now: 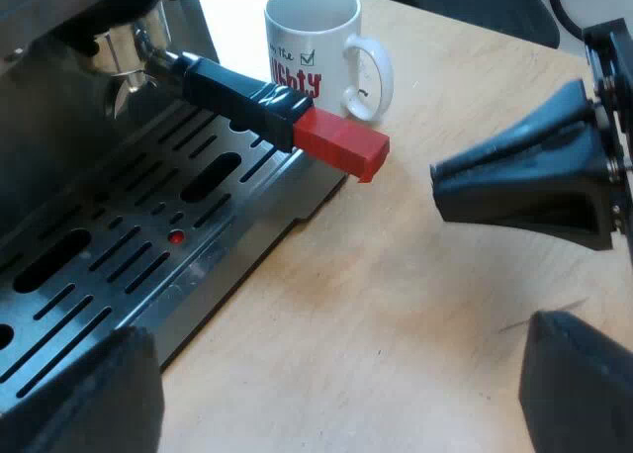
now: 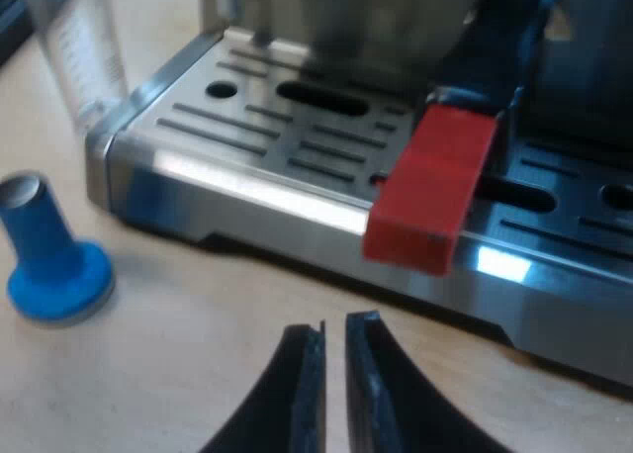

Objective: Grind coffee beans and then tamp

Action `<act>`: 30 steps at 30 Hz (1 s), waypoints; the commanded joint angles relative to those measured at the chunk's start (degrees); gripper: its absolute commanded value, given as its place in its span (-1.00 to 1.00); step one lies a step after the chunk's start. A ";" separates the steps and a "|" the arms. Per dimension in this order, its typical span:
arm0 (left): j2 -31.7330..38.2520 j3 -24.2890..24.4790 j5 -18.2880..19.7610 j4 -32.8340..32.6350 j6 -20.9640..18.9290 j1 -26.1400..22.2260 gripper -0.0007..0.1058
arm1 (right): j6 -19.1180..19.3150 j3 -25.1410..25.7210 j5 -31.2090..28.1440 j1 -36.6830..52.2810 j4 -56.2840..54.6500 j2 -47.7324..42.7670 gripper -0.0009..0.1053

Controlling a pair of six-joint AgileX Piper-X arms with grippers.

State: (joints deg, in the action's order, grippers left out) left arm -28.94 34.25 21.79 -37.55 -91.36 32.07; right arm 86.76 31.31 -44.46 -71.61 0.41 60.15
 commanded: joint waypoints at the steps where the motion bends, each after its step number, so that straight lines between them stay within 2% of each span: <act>1: 0.12 0.05 0.33 0.21 0.34 0.24 0.49 | -2.54 0.10 -1.99 0.09 1.26 0.54 -0.83; 5: 0.12 0.05 0.33 0.24 0.34 0.24 0.49 | -4.75 0.10 -4.11 0.09 3.37 2.68 -0.83; 10: 0.12 0.05 0.33 0.24 0.34 0.24 0.49 | -4.75 0.10 -5.01 0.09 7.32 5.34 -0.83; 20: 0.12 0.05 0.33 0.24 0.34 0.24 0.49 | -4.75 0.10 -10.87 0.09 12.30 8.23 -0.83; 30: 0.12 0.05 0.33 0.24 0.34 0.24 0.49 | -4.75 0.10 -10.71 2.37 12.60 8.19 -0.83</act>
State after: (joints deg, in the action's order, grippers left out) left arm -28.94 34.25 21.79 -37.55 -91.36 32.07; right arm 81.82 31.31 -54.71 -70.16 12.37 68.29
